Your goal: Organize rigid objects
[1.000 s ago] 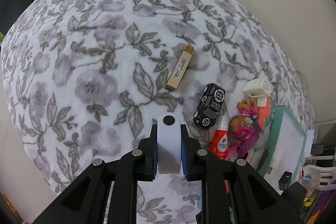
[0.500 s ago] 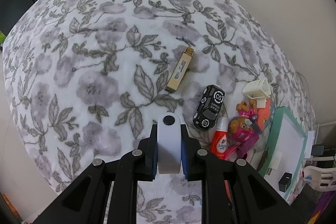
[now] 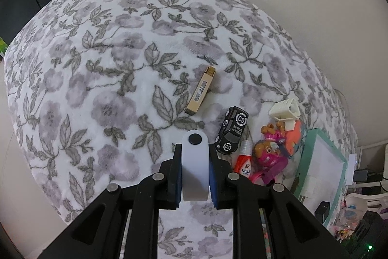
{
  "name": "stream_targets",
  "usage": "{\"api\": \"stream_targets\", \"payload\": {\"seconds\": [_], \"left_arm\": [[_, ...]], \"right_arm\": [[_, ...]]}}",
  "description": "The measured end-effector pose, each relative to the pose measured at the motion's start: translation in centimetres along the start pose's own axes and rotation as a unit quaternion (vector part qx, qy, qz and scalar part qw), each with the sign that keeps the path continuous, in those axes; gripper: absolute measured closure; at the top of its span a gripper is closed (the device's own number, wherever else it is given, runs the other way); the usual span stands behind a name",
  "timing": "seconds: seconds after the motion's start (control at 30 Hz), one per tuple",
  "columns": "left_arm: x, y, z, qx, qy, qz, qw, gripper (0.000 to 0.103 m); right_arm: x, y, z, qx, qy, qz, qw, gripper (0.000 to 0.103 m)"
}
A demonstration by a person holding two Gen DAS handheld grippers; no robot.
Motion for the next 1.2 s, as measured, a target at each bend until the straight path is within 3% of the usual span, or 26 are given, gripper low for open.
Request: {"api": "stream_targets", "payload": {"seconds": [0.5,0.8,1.0,1.2], "left_arm": [[2.6,-0.4,1.5,-0.012,0.022,0.028,0.9993,0.084],[4.5,0.5,4.9,-0.054,0.044,0.046,0.9965,0.084],[5.2,2.5,8.9,-0.11,0.056,0.05,0.9911,0.084],[5.2,6.3,14.5,-0.187,0.079,0.04,0.9784,0.084]], "right_arm": [[7.3,-2.7,3.2,-0.03,0.028,0.102,0.994,0.081],[14.9,-3.0,10.1,-0.088,0.115,0.19,0.971,0.082],[17.0,-2.0,14.6,-0.119,0.166,0.2,0.958,0.081],[15.8,-0.6,17.4,-0.134,0.18,0.173,0.959,0.081]]}}
Point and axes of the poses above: each gripper's, at about its wrist camera, not at the fingertips, and x roughly against the way its jaws point, z to its right, y to its underside, the point moved 6 cm from there along -x, roughly the way its jaws point, and after that the axes turned 5 degrees about y, right-handed, at the moved point
